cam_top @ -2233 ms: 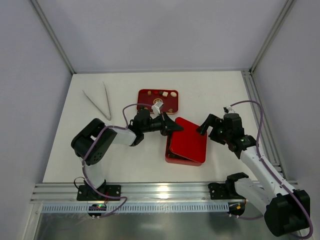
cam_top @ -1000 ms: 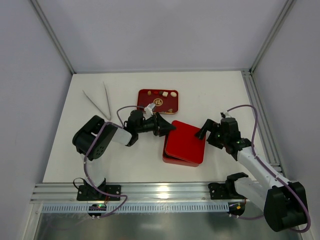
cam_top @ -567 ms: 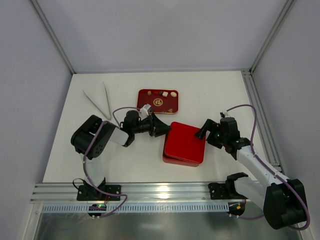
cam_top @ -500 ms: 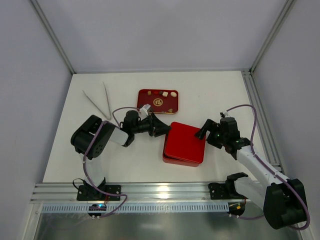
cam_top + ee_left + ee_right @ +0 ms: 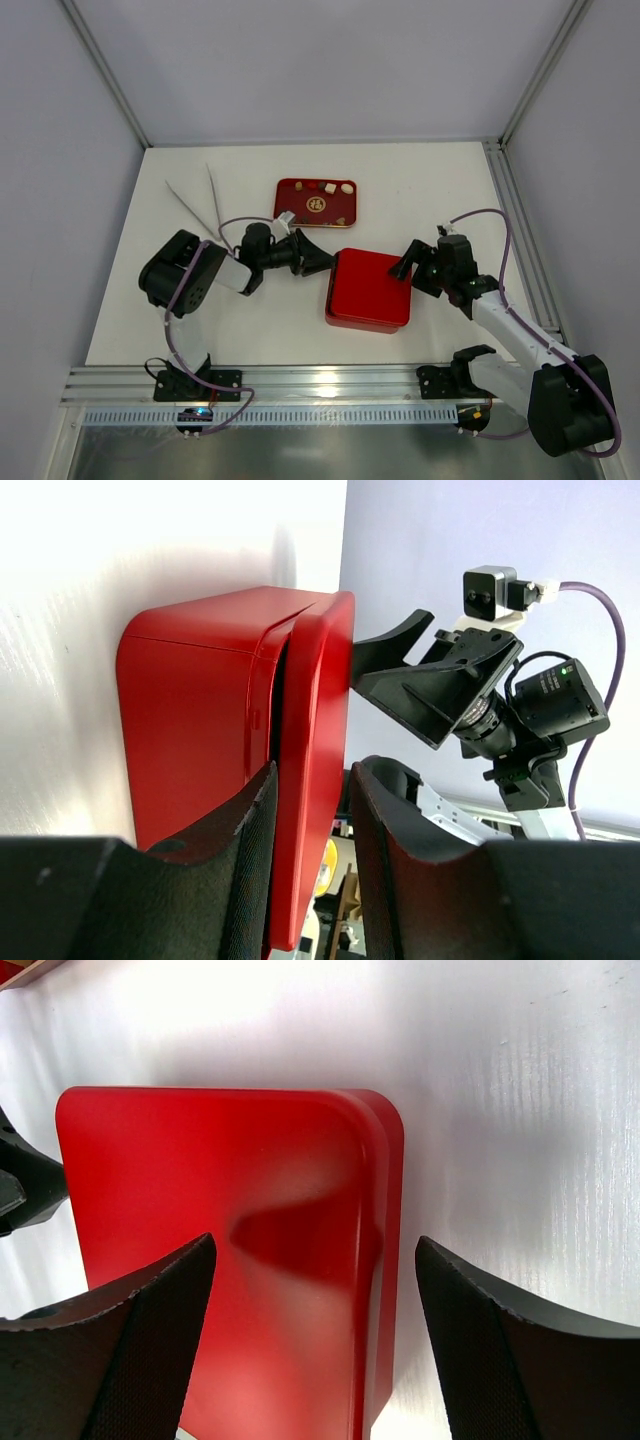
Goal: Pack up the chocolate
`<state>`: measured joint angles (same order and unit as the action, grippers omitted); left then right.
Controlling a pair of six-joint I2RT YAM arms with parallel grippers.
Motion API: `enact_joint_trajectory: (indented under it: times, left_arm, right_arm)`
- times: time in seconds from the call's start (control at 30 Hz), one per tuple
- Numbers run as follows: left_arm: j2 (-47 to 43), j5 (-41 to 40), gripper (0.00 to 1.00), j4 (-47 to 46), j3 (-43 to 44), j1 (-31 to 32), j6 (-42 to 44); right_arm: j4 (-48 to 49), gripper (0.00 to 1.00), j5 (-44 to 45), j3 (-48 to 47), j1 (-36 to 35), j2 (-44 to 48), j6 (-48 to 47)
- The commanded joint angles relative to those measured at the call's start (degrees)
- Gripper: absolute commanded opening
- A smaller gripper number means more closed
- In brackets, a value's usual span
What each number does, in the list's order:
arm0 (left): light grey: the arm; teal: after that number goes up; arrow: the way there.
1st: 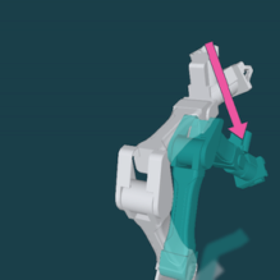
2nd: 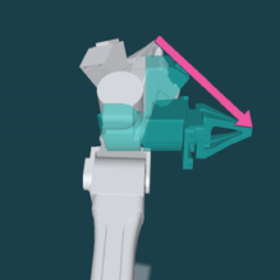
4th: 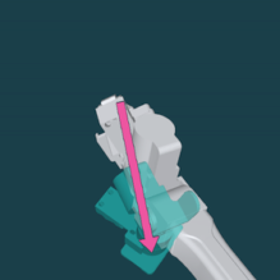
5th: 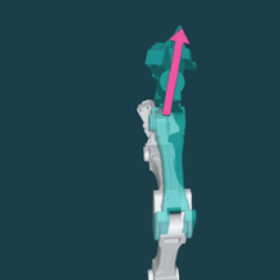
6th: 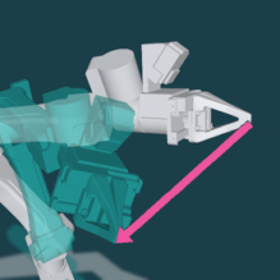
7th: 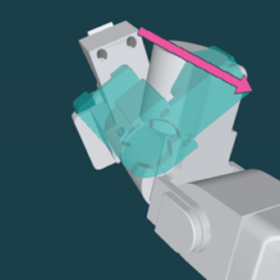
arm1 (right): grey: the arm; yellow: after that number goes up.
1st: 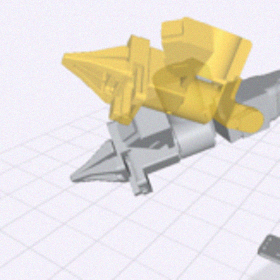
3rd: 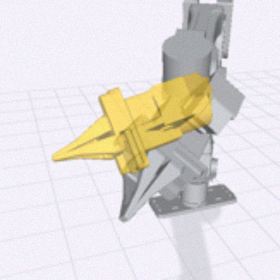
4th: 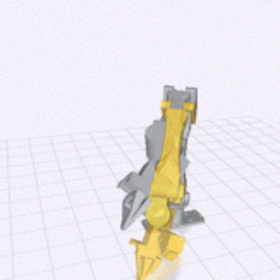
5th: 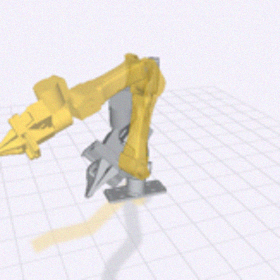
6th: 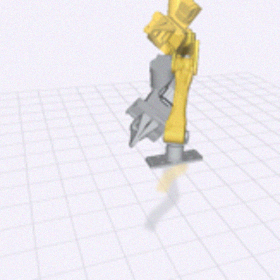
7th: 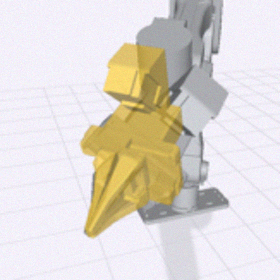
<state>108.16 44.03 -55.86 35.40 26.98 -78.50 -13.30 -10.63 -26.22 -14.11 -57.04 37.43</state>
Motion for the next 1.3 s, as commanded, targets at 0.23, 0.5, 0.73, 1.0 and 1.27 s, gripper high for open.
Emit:
enact_joint_trajectory:
  times: [0.23,0.5,0.73,1.0,1.27]
  left_arm:
    - [-5.58,0.71,0.35,6.62,-0.59,-1.76,7.11]
    - [-10.60,-2.72,0.34,25.50,1.34,-1.67,15.65]
    - [-13.24,-7.11,0.28,35.81,1.34,-1.41,19.26]
    - [-13.33,-11.25,0.25,40.74,2.83,2.46,20.67]
    - [-12.10,-12.30,0.24,41.70,5.38,5.01,20.14]
  right_arm:
    - [0.56,0.75,1.49,-1.91,-1.01,-0.44,0.36]
    - [-1.55,0.72,2.98,-2.79,-1.36,-0.09,-0.16]
    - [-3.84,0.68,5.09,-4.19,-2.06,0.52,-0.52]
    - [-4.54,0.63,6.41,-5.16,-4.08,-0.09,-0.25]
    - [-4.19,0.59,6.77,-5.69,-5.75,-1.06,-0.08]
